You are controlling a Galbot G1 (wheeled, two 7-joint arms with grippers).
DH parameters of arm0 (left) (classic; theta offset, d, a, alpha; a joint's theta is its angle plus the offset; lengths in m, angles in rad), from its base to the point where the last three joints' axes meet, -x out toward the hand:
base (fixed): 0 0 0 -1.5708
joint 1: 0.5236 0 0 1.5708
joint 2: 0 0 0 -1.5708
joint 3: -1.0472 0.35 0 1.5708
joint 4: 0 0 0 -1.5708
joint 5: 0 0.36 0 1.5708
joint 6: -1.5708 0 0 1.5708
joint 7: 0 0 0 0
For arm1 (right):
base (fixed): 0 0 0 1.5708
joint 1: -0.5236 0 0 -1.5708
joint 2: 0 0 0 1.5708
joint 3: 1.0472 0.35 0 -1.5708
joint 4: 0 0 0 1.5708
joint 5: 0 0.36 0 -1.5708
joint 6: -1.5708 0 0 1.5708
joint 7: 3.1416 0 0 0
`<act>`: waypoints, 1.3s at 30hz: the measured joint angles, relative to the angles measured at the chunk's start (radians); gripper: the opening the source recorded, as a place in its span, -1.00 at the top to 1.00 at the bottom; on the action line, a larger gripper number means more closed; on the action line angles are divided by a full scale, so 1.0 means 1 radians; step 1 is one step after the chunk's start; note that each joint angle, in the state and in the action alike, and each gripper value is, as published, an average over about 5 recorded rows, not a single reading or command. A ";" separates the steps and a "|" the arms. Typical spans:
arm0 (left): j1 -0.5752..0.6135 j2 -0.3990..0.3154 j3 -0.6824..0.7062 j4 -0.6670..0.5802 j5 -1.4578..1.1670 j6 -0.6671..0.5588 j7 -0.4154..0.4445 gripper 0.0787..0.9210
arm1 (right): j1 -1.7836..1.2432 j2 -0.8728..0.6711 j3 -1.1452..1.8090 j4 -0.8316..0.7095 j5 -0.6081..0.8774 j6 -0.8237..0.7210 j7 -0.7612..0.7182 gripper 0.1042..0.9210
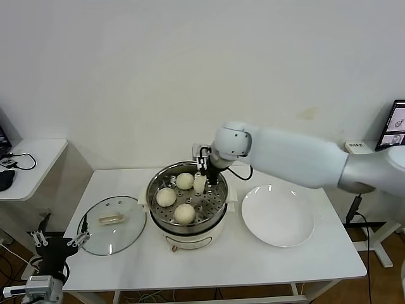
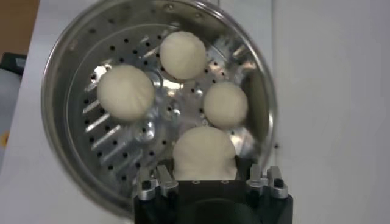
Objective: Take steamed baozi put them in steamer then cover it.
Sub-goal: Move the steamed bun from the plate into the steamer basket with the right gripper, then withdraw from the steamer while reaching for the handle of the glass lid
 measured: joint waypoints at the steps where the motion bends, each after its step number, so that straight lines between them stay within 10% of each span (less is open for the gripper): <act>1: 0.000 0.000 0.000 0.001 0.000 0.000 0.000 -0.77 | -0.006 0.005 0.000 -0.006 -0.002 -0.003 0.003 -0.30; 39: -0.008 0.010 -0.005 0.001 -0.013 -0.001 0.000 -0.77 | -0.062 -0.133 0.097 0.140 0.009 -0.035 0.170 -0.76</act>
